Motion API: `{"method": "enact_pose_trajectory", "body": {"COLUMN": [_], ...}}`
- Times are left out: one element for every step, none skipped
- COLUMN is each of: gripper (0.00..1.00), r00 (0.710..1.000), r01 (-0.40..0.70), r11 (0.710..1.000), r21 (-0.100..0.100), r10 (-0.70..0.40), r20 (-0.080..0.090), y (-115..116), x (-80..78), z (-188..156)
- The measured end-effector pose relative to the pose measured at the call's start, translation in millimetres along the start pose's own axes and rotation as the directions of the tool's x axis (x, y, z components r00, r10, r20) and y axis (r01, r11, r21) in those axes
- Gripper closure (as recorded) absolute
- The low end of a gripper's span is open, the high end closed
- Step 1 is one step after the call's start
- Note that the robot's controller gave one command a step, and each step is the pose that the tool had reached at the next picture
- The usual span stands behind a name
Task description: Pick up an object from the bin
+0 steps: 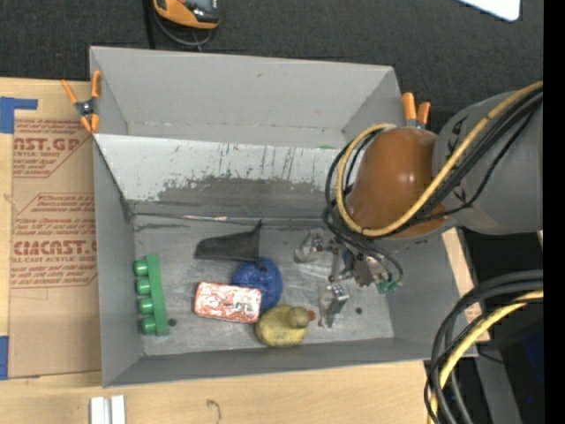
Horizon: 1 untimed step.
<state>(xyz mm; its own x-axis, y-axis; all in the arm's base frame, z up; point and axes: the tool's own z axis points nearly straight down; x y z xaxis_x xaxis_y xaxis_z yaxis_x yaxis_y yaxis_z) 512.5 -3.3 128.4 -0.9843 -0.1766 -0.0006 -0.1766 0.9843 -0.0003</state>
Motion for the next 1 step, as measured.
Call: {"method": "enact_pose_trajectory", "body": {"gripper": [0.00], "r00": [0.998], "r01": [0.067], "r11": [0.998], "r21": [-0.001], "r10": [-0.067], "r20": [-0.002], "y": [35.8], "x": [22.7], "z": [-5.1]}}
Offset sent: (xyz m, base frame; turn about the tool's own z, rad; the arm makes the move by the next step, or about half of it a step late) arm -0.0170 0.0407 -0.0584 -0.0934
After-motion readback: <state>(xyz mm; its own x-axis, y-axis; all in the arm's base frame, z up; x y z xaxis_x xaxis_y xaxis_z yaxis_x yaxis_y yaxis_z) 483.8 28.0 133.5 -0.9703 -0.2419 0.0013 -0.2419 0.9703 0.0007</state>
